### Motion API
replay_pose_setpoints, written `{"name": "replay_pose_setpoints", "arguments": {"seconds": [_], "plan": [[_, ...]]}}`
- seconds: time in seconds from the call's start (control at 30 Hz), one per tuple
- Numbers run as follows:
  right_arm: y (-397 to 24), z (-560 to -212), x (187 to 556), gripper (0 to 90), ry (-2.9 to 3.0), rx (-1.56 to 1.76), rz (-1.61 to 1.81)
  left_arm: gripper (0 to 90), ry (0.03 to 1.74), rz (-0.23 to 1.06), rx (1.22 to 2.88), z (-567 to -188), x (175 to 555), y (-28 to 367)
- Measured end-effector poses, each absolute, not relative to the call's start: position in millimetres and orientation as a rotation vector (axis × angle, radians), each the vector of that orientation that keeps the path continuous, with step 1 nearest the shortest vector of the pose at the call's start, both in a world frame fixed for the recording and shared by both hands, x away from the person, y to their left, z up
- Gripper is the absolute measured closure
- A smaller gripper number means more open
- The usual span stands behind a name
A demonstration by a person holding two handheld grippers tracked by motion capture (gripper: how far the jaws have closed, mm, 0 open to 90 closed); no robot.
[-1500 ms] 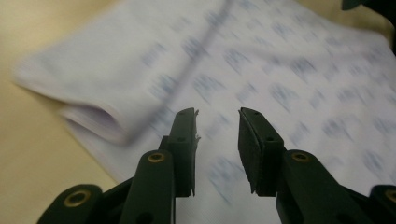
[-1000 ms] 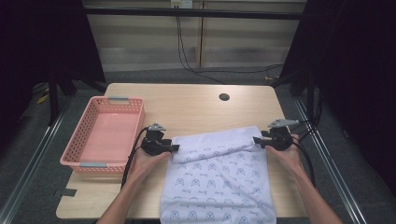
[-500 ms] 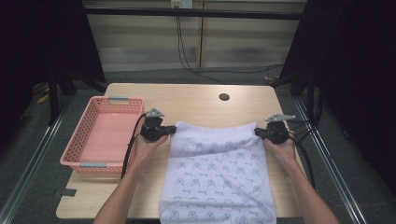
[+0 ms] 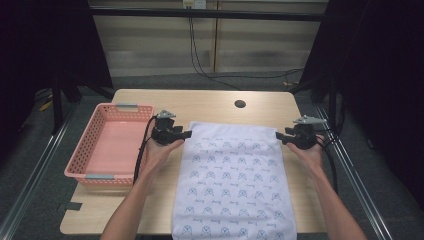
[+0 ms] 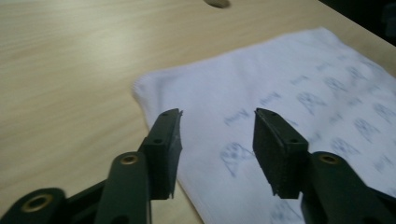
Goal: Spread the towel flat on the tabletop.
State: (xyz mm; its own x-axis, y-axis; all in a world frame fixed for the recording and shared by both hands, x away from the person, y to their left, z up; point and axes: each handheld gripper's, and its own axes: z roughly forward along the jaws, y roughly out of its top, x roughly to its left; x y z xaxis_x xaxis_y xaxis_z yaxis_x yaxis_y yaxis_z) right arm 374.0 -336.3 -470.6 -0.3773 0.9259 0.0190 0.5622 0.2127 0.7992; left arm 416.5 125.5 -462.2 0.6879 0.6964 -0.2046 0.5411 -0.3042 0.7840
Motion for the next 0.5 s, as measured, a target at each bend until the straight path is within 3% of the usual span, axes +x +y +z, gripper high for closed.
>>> {"name": "replay_pose_setpoints", "arguments": {"seconds": [0.17, 0.27, 0.33, 0.5], "plan": [[-327.2, -467.1, 328.7, 49.5, 2.134, 1.295, 1.133, 63.2, 0.856, 0.148, 2.062, -472.2, 384.9, 124.5], [-321.8, -468.9, 310.0, 46.4, 2.178, 1.259, 1.116, 63.5, 0.831, 0.106, 2.098, -484.1, 367.6, 122.1], [-319.3, -474.4, 293.0, 43.9, 2.170, 1.279, 1.112, 58.4, 0.802, 0.093, 2.185, -493.5, 357.9, 118.7], [-313.4, -493.1, 259.1, 41.0, 2.308, 1.263, 1.061, 57.8, 0.781, 0.118, 2.219, -498.8, 341.0, 121.7]]}}
